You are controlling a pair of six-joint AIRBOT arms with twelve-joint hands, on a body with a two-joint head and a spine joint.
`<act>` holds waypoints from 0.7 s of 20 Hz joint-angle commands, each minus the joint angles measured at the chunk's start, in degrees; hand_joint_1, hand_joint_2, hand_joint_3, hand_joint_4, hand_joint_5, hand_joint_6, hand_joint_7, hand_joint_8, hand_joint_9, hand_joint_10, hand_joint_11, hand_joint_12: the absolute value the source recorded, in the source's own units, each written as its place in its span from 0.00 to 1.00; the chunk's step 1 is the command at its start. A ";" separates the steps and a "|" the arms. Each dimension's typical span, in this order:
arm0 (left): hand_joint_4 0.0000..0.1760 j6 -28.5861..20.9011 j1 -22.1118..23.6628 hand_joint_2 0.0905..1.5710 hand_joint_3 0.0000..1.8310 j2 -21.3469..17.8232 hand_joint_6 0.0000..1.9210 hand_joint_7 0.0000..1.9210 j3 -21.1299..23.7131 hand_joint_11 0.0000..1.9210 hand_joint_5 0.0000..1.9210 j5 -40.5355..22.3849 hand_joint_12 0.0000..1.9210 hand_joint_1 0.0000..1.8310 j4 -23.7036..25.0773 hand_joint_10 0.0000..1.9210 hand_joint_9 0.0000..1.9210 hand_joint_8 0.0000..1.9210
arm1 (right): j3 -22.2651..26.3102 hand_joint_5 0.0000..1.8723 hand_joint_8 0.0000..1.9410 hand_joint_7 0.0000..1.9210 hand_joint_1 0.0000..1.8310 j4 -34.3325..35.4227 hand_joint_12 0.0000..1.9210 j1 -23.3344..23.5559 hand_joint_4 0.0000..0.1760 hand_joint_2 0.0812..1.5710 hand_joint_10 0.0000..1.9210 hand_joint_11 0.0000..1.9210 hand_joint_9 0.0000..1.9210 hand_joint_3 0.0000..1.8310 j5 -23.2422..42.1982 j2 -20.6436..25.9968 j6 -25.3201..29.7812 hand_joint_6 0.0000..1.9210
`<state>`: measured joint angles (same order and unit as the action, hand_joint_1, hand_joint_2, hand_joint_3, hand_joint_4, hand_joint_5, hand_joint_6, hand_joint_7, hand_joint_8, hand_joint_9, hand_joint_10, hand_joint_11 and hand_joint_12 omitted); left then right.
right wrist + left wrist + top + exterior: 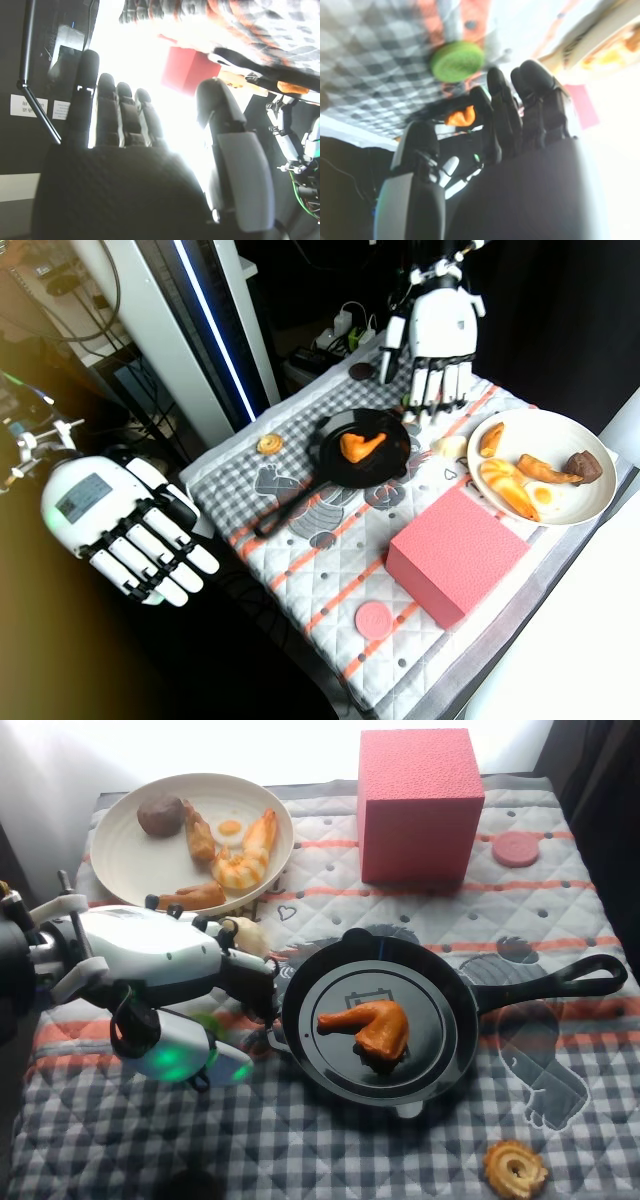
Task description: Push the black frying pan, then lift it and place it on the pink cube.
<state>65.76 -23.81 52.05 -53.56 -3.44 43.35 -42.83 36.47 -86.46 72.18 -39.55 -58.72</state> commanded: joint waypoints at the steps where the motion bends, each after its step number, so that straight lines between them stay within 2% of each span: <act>1: 0.38 -0.10 0.45 0.77 0.01 0.11 0.34 0.24 0.03 0.00 0.14 -4.96 0.79 0.21 0.04 0.40 0.01 0.01 | -0.25 0.00 0.00 0.00 0.28 0.08 0.74 0.22 0.00 0.86 0.05 0.00 0.03 0.00 6.82 0.11 0.21 0.00; 3: 0.50 -0.10 0.46 0.78 0.01 0.79 0.34 0.25 -0.05 0.00 0.14 -5.83 0.80 0.21 0.04 0.42 0.01 0.01 | -0.25 0.00 0.00 0.00 0.30 0.14 0.76 0.22 0.00 0.86 0.06 0.00 0.02 0.00 6.86 -0.05 0.25 0.00; 5: 0.52 -0.10 0.46 0.79 0.01 1.76 0.34 0.24 -0.33 0.00 0.13 -6.67 0.79 0.20 0.04 0.42 0.00 0.00 | -0.25 0.00 0.00 0.00 0.29 0.20 0.74 0.22 0.00 0.86 0.07 0.00 0.02 0.00 7.03 -0.20 0.36 0.00; 6: 0.48 -0.10 0.47 0.80 0.01 2.19 0.32 0.23 -0.52 0.00 0.12 -6.84 0.76 0.19 0.04 0.42 0.00 0.00 | -0.25 0.00 0.00 0.00 0.30 0.21 0.73 0.22 0.00 0.86 0.07 0.00 0.01 0.00 7.06 -0.22 0.39 0.00; 8: 0.43 -0.12 0.50 0.82 0.01 3.19 0.27 0.21 -1.09 0.00 0.13 -7.14 0.71 0.17 0.04 0.38 0.00 0.00 | -0.26 0.00 0.00 0.00 0.32 0.22 0.64 0.22 0.00 0.86 0.05 0.00 0.00 0.00 7.07 -0.22 0.45 0.00; 10: 0.39 -0.20 0.59 0.82 0.00 4.37 0.21 0.19 -1.74 0.00 0.14 -7.64 0.68 0.16 -0.01 0.33 0.00 0.00 | -0.25 0.00 0.00 0.00 0.32 0.23 0.63 0.22 0.00 0.86 0.05 0.00 0.01 0.00 7.10 -0.28 0.49 0.00; 11: 0.27 -0.27 0.61 0.82 0.00 5.11 0.16 0.20 -2.11 0.00 0.17 -8.02 0.66 0.19 -0.03 0.31 0.02 0.00 | -0.26 0.00 0.00 0.00 0.32 0.24 0.66 0.22 0.00 0.86 0.05 0.00 0.01 0.00 7.10 -0.37 0.50 0.00; 12: 0.17 -0.29 0.65 0.84 0.01 5.89 0.14 0.19 -2.38 0.00 0.16 -8.41 0.67 0.13 -0.05 0.30 0.02 0.00 | -0.26 0.00 0.00 0.00 0.32 0.28 0.65 0.22 0.00 0.87 0.05 0.00 0.01 0.00 7.17 -0.43 0.51 0.00; 13: 0.10 -0.30 0.71 0.85 0.01 6.44 0.12 0.19 -2.64 0.00 0.17 -8.70 0.65 0.14 -0.05 0.30 0.03 0.00 | -0.26 0.00 0.00 0.00 0.32 0.28 0.64 0.22 0.00 0.87 0.05 0.00 0.01 0.00 7.22 -0.45 0.51 0.00; 14: 0.07 -0.32 0.80 0.85 0.00 7.06 0.10 0.18 -3.06 0.00 0.17 -9.13 0.62 0.15 -0.37 0.29 0.03 0.00 | -0.26 0.00 0.00 0.00 0.31 0.28 0.64 0.22 0.00 0.86 0.05 0.00 0.01 0.00 7.25 -0.48 0.51 0.00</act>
<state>65.71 -23.79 59.27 -56.58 -7.16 43.44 -42.83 36.49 -86.46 72.55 -40.14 -58.48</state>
